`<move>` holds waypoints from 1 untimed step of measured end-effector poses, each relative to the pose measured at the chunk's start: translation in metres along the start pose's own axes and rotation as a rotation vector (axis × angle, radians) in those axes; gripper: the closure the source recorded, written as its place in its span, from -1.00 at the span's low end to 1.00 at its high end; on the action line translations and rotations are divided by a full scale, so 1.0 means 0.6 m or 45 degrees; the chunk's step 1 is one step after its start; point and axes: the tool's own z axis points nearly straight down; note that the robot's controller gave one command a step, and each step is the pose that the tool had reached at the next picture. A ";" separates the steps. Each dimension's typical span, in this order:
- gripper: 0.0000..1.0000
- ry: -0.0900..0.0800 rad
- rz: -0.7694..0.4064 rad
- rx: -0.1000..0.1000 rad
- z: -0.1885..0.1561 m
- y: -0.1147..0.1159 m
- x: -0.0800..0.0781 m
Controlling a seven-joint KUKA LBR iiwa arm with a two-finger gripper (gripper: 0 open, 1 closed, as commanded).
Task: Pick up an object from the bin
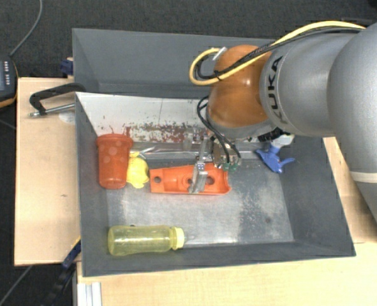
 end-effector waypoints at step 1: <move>-1.00 0.007 0.031 0.000 0.073 0.013 0.015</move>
Offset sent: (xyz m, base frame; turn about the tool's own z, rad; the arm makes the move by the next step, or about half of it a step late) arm -0.0048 0.0094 -0.0433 0.1265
